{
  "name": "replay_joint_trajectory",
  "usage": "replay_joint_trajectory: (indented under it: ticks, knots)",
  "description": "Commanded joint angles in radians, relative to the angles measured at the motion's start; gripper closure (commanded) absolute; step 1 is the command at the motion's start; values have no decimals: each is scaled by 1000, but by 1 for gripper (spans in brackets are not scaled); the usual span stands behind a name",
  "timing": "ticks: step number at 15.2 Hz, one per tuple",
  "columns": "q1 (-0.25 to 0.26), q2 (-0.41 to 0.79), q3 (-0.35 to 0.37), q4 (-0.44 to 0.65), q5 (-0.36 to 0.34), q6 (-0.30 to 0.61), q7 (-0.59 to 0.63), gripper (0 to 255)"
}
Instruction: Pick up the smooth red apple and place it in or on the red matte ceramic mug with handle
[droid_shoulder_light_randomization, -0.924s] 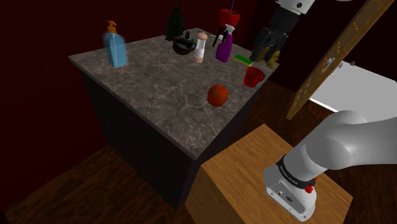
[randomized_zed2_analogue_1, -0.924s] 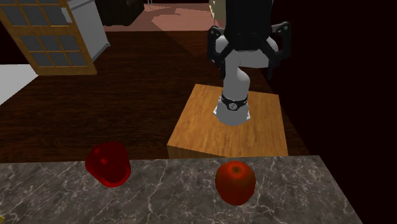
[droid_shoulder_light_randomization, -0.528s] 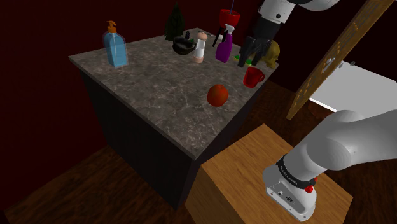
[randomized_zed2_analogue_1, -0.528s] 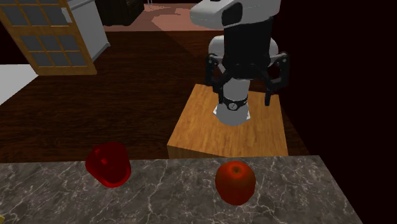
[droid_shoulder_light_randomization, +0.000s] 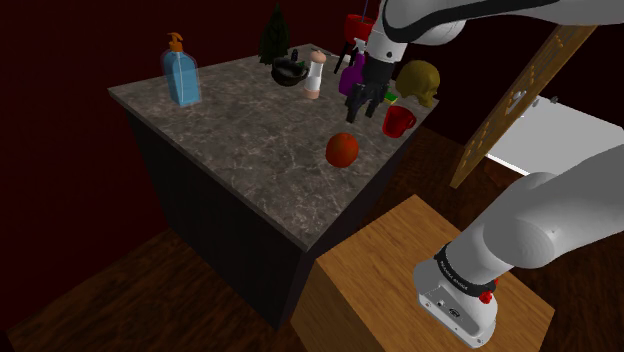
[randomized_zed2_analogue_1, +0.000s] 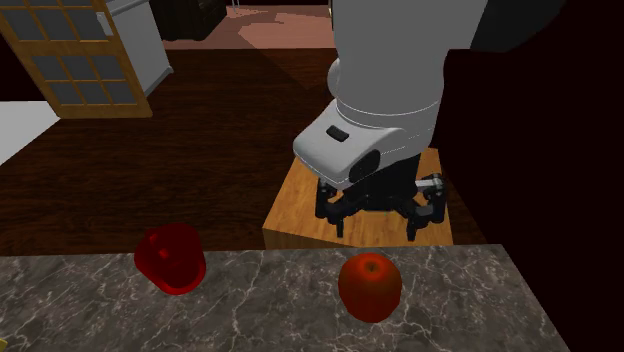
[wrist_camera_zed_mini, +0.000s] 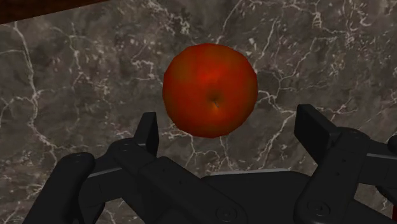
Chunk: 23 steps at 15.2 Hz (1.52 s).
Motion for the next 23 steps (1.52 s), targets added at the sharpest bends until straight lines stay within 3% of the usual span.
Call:
replay_joint_trajectory:
  ticks: [1, 8, 15, 16, 23]
  knots:
    - [5, 45, 3, 5, 1, 33, -7, 0]
    - [9, 76, 7, -58, 8, 127, -11, 0]
    - [9, 76, 7, -58, 8, 127, -11, 0]
    - [9, 76, 7, -58, 8, 127, -11, 255]
    - [9, 76, 7, -58, 8, 127, -11, 255]
